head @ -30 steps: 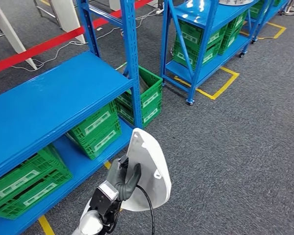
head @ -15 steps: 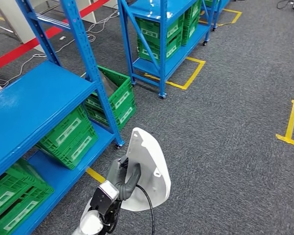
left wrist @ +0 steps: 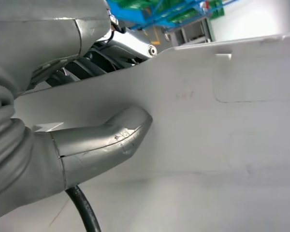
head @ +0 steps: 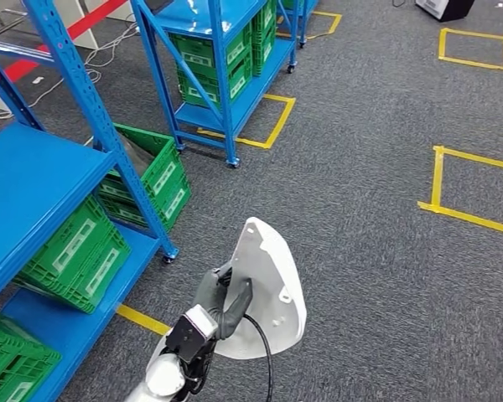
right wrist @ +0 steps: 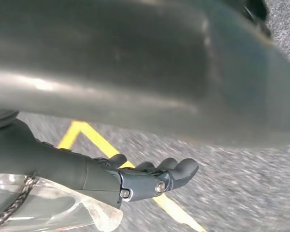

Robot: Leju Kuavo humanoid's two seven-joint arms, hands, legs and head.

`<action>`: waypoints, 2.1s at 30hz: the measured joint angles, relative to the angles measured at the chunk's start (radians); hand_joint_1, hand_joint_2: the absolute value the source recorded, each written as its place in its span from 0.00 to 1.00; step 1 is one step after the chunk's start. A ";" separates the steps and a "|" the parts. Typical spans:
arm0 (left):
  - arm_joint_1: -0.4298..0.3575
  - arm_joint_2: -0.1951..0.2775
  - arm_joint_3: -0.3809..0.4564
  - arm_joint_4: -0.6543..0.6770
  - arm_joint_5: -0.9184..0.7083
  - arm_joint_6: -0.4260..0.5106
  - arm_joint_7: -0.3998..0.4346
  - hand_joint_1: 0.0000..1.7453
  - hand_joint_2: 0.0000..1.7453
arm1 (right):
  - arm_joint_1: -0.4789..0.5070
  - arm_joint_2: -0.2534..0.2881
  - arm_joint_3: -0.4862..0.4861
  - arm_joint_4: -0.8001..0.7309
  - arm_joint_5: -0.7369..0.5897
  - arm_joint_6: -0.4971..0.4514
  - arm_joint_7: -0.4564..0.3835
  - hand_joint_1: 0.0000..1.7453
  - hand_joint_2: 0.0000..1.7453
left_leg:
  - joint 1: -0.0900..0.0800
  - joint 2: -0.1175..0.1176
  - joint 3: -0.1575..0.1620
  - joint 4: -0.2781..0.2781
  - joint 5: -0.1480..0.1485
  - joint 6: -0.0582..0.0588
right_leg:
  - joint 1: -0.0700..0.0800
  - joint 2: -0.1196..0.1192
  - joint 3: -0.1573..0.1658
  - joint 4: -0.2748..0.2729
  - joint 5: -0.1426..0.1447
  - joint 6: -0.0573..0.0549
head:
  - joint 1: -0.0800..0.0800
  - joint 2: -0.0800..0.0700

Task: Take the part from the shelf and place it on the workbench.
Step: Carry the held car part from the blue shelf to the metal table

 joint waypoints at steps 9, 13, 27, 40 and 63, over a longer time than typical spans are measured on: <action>0.001 0.002 0.005 0.014 0.067 -0.057 -0.022 1.00 1.00 | 0.010 -0.035 0.001 0.000 -0.016 0.009 0.013 0.00 0.00 | 0.007 0.128 -0.003 0.021 -0.021 -0.033 | -0.027 -0.136 0.035 0.005 -0.014 0.047 | 0.007 0.000; -0.034 -0.010 0.007 0.023 0.044 -0.102 -0.004 1.00 1.00 | 0.004 -0.035 -0.016 0.001 -0.036 0.014 0.018 0.00 0.00 | 0.008 0.149 -0.002 0.038 -0.033 -0.054 | -0.019 -0.122 0.047 -0.018 -0.014 0.006 | 0.004 0.000; -0.112 -0.034 0.007 0.104 0.071 -0.134 0.013 1.00 1.00 | -0.001 -0.002 -0.077 0.006 -0.070 -0.019 0.042 0.00 0.00 | -0.013 -0.038 -0.020 0.057 -0.024 0.003 | -0.013 0.052 0.023 -0.024 0.019 -0.009 | -0.002 0.000; -0.119 -0.037 -0.001 0.127 0.058 -0.126 0.027 1.00 1.00 | 0.004 -0.002 -0.081 0.009 -0.036 0.006 0.060 0.00 0.00 | 0.001 0.139 -0.011 0.027 -0.021 -0.030 | -0.024 -0.141 0.045 -0.002 -0.017 0.044 | 0.008 0.000; -0.091 -0.032 0.008 0.118 0.039 -0.094 0.008 1.00 1.00 | 0.017 -0.006 -0.060 0.010 0.024 -0.084 -0.010 0.00 0.00 | 0.003 0.034 -0.015 0.017 -0.009 -0.006 | -0.007 -0.051 -0.047 0.104 -0.069 0.016 | 0.008 0.000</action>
